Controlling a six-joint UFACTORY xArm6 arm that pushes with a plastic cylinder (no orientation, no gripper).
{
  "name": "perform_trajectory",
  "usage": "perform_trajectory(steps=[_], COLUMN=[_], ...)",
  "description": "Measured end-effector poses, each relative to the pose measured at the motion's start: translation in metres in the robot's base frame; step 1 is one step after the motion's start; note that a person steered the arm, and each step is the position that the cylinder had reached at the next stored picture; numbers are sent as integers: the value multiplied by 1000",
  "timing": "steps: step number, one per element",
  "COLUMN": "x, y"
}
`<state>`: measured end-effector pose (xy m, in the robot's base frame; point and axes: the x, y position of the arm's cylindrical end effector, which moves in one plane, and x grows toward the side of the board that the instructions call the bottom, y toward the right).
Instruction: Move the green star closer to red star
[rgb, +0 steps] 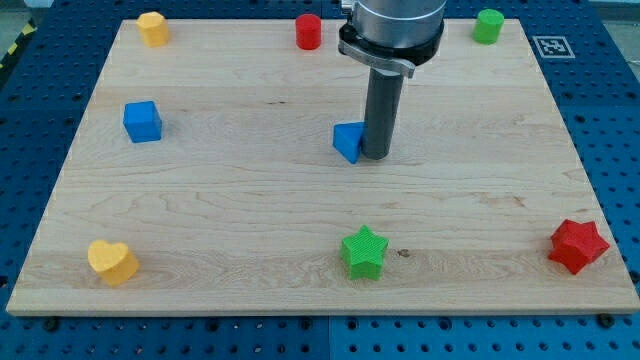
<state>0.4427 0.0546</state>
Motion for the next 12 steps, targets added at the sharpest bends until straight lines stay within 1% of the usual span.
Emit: perform_trajectory(steps=[2,3,4,5,6,7,8,9,11,12], x=[3,28,38,39,65,101,105,137,143,143], y=[-11,-12,-15,-32,-71,-110,-111,-80,-56,-17])
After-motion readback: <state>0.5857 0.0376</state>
